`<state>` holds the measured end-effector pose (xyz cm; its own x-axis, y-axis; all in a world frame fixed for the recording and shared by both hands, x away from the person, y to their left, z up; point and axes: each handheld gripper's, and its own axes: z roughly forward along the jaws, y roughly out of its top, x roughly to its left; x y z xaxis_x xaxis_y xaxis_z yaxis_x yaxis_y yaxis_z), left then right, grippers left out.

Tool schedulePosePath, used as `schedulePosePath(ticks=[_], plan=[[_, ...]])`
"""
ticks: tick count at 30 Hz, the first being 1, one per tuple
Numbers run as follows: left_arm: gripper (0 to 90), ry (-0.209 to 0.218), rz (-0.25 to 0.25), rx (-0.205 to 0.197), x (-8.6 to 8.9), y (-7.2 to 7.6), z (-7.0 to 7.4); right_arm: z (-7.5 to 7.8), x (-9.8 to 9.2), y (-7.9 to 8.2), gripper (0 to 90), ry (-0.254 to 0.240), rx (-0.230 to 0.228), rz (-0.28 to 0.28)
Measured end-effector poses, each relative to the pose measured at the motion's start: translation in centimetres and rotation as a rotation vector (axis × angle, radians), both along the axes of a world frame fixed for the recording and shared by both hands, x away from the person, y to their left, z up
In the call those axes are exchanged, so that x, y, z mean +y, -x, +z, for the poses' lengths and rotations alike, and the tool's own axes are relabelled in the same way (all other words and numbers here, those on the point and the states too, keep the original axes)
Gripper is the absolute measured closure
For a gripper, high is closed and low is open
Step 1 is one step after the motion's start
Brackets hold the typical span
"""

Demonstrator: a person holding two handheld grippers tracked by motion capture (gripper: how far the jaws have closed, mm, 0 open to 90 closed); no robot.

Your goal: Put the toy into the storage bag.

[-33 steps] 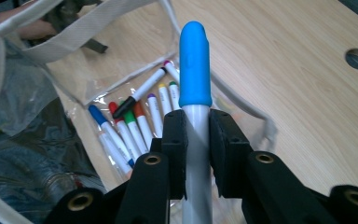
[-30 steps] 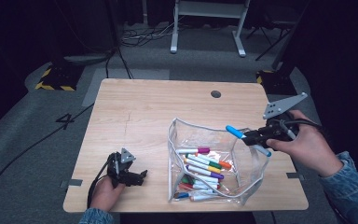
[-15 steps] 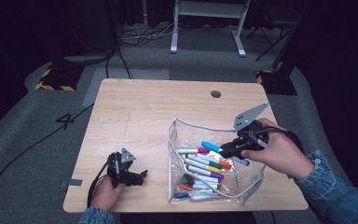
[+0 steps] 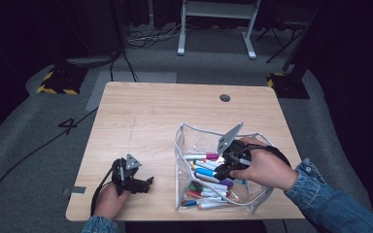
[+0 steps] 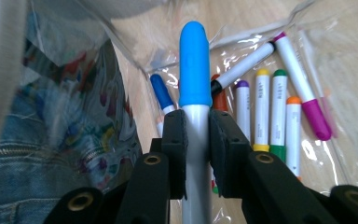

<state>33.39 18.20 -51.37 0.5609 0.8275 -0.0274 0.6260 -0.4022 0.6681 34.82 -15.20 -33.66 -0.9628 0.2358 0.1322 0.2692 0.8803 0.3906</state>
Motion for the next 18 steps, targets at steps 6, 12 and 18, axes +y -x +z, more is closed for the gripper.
schedulePosePath(ticks=[6,12,18], plan=[[0.0,0.0,-0.001,0.0,0.0,0.0,0.0,-1.7,1.2,0.3,77.3,0.077,0.024,0.036],[0.0,0.0,-0.001,0.0,0.0,0.0,0.0,-3.2,2.2,0.6,77.4,0.135,0.042,0.07],[0.0,0.0,0.0,0.0,0.0,0.0,0.0,-4.5,2.9,0.7,77.3,0.189,0.059,0.107]])
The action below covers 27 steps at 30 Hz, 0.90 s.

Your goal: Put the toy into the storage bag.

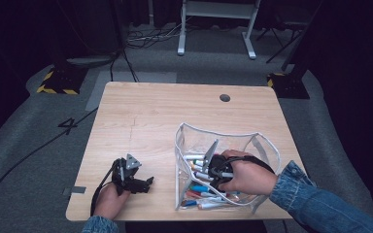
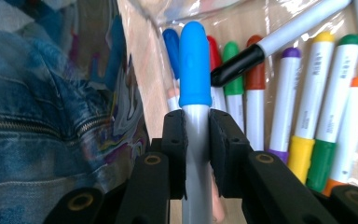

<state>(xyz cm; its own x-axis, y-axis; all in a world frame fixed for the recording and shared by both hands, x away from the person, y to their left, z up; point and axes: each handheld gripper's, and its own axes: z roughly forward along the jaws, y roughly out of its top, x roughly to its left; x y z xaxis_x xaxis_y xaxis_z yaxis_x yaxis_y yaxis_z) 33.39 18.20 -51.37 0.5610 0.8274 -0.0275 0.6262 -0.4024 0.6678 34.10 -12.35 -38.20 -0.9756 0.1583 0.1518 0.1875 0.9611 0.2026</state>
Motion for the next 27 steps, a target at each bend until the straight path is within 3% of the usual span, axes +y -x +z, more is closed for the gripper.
schedulePosePath(ticks=[8,9,10,12,13,15,27], plan=[[0.0,-0.002,-0.003,-0.001,0.0,0.0,0.0,-1.0,0.5,0.3,77.1,0.041,0.028,0.037],[0.0,-0.002,-0.002,-0.001,0.0,0.0,0.0,-1.2,0.5,0.3,75.0,0.046,0.041,0.043],[0.0,-0.002,-0.003,-0.001,0.0,0.0,0.0,-1.3,0.5,0.4,67.1,0.043,0.039,0.041],[0.0,0.0,0.0,0.0,0.0,0.0,0.0,-1.4,0.5,0.4,47.7,-0.02,0.008,0.014],[0.0,0.0,0.0,0.0,0.0,0.0,0.0,-1.3,0.5,0.3,43.6,-0.062,-0.008,0.008],[0.0,0.0,-0.001,0.0,0.0,0.0,0.0,-0.7,0.4,0.2,39.3,-0.096,-0.027,-0.001],[0.0,-0.003,-0.002,-0.004,0.2,0.2,0.0,4.1,-2.0,-0.4,35.5,-0.287,-0.14,-0.074]])
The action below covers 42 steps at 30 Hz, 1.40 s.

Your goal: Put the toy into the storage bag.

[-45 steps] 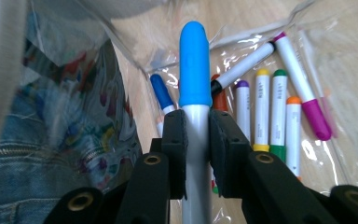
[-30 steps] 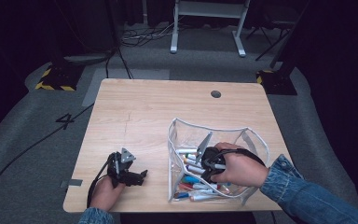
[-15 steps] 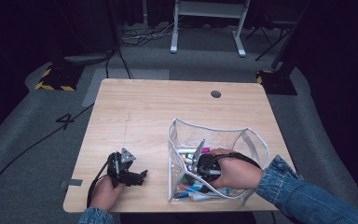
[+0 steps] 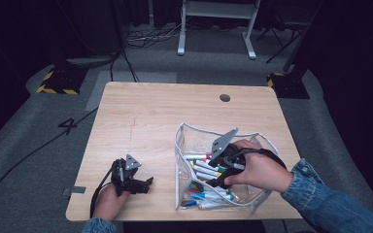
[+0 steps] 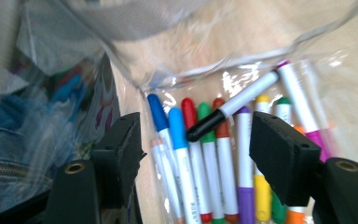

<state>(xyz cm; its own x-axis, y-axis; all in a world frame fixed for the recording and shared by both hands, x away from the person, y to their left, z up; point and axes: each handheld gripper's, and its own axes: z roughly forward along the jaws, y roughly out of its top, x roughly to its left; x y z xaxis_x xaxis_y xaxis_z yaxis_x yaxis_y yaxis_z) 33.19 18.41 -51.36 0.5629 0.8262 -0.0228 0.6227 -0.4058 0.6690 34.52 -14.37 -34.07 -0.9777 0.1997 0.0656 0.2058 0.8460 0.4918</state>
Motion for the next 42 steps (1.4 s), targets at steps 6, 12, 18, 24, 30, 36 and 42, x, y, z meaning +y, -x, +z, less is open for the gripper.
schedulePosePath(ticks=[6,12,18,24,30,36,42], plan=[[0.0,0.003,0.002,-0.001,0.2,0.2,0.0,2.6,-1.8,-0.3,35.4,-0.069,-0.062,-0.05],[0.0,0.0,-0.003,0.003,0.6,0.4,0.0,4.6,-4.2,-0.7,35.4,-0.15,-0.093,-0.129],[0.0,0.004,-0.002,0.002,0.6,0.4,0.0,5.6,-7.2,-1.2,34.8,-0.185,-0.119,-0.212],[0.0,0.002,-0.004,0.004,0.6,0.4,0.0,5.5,-10.9,-1.7,34.6,-0.216,-0.127,-0.317],[0.0,-0.003,-0.008,-0.001,0.6,0.2,0.0,5.3,-14.7,-2.0,34.7,-0.243,-0.134,-0.42],[0.0,0.004,-0.012,0.008,0.6,-0.2,0.0,4.9,-18.5,-2.0,35.1,-0.25,-0.16,-0.529],[0.0,0.006,-0.006,0.002,0.5,-0.3,0.0,3.5,-22.0,-2.3,34.7,-0.24,-0.163,-0.645]])
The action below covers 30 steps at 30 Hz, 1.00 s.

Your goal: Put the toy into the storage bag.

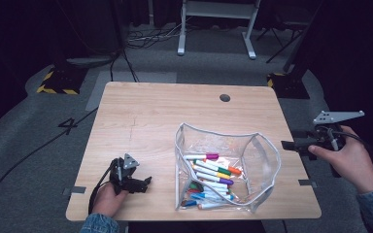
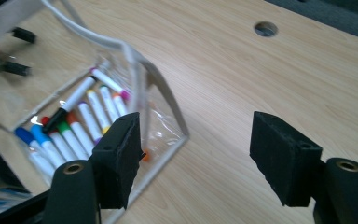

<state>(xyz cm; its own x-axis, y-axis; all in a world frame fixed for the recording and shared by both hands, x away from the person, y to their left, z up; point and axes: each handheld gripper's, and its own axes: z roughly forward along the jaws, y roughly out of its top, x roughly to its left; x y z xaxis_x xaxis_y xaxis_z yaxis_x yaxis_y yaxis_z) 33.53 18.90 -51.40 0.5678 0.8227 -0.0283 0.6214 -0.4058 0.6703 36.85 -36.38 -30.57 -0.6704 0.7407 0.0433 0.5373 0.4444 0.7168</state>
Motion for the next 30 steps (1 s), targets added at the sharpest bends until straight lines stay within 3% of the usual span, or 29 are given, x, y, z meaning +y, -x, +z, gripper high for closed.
schedulePosePath(ticks=[7,12,21,30], plan=[[0.0,-0.001,0.0,0.0,0.0,0.0,0.0,-4.0,-2.4,-0.4,32.5,0.035,0.079,-0.067],[0.0,-0.001,0.001,-0.001,0.0,0.0,0.0,-7.4,-3.1,-0.5,30.7,0.092,0.147,-0.092],[0.0,-0.001,0.001,0.001,0.0,0.0,0.0,-13.2,-4.0,0.1,29.2,0.1,0.259,-0.106],[0.0,0.0,0.002,0.0,0.0,0.0,0.0,-17.1,-4.3,1.3,28.6,0.095,0.284,-0.11]])
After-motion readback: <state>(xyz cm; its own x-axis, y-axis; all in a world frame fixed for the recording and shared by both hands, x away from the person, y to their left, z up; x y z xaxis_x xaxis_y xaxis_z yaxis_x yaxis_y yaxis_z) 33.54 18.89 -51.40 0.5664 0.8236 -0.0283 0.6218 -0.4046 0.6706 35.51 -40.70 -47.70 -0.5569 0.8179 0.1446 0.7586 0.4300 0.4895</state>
